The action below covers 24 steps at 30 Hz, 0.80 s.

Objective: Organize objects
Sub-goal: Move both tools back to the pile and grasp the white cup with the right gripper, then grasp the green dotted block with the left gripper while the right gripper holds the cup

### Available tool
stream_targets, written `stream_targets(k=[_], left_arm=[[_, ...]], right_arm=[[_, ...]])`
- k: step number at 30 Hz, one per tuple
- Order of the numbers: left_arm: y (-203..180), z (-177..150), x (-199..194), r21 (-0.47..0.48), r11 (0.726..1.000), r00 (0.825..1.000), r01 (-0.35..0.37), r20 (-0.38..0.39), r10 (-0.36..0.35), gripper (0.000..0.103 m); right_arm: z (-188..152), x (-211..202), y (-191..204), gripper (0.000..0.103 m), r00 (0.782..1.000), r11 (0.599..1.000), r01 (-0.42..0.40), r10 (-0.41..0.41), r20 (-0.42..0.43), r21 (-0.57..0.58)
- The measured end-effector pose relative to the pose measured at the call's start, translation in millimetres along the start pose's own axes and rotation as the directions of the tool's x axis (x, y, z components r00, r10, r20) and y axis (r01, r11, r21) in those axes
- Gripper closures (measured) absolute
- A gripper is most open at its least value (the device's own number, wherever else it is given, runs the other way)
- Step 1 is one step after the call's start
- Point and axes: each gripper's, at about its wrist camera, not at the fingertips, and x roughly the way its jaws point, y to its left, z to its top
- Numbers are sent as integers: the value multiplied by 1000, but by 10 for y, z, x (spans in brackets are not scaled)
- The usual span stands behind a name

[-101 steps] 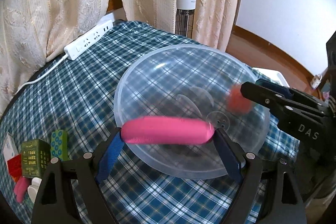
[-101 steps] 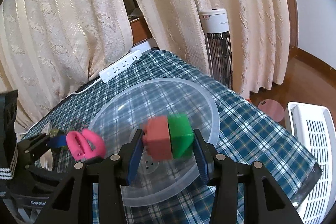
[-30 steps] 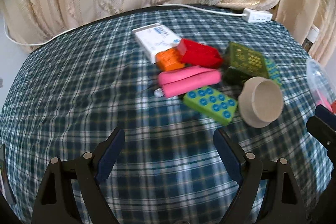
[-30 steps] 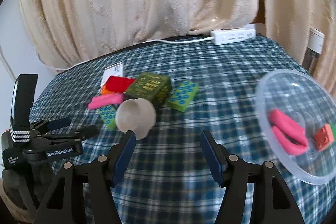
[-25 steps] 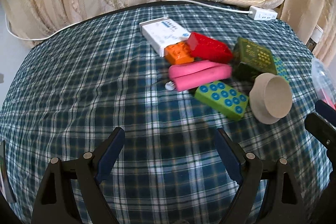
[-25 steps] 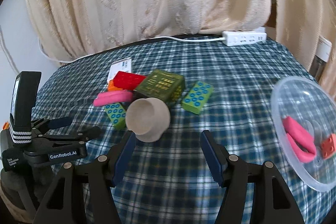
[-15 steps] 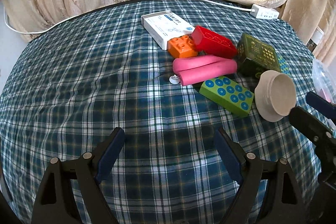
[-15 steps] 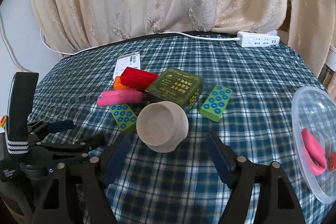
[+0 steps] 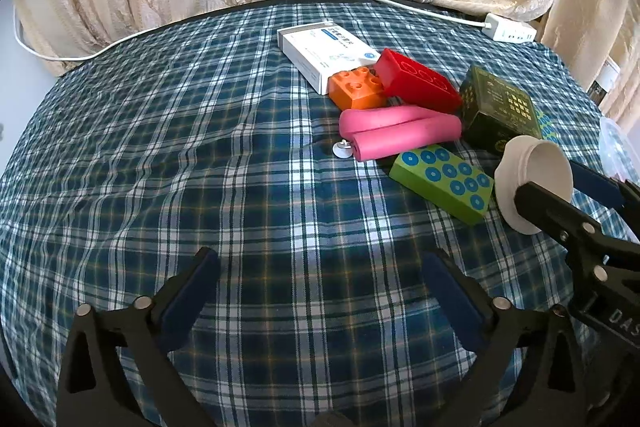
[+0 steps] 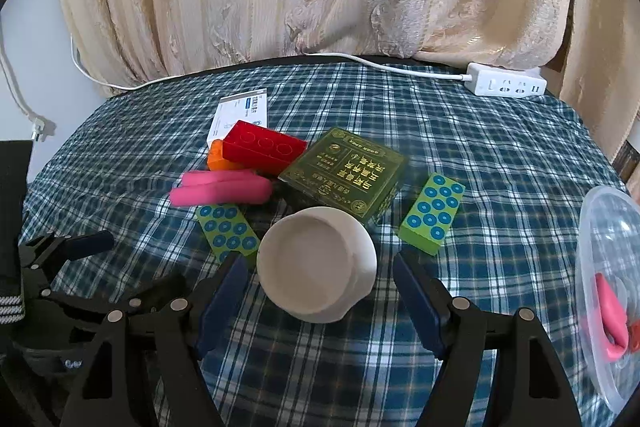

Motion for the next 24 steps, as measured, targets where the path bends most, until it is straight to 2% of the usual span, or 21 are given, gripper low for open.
stream_targets(k=[4,8,15,24], left_arm=[[-21,-37,-2,-7,1000,1000,-3,14,4,0],[-44,-53,-13,-14,1000,1000,-8,24,9,0],[-100,-56,-21,7,1000,1000,5,23,-5,0],[-179,21,36,77,995,998,57,5,-58,0]], right_arm=[[0,44,10,25,1000,1000,1,-1,-5,-7],[-7,80,8,38,1000,1000,0,-1,-14,-14],[-39,34,-63,38,1000,1000,-4,4,-7,8],[-208,-152,-319,38,1000,997,5,-5,1,74]])
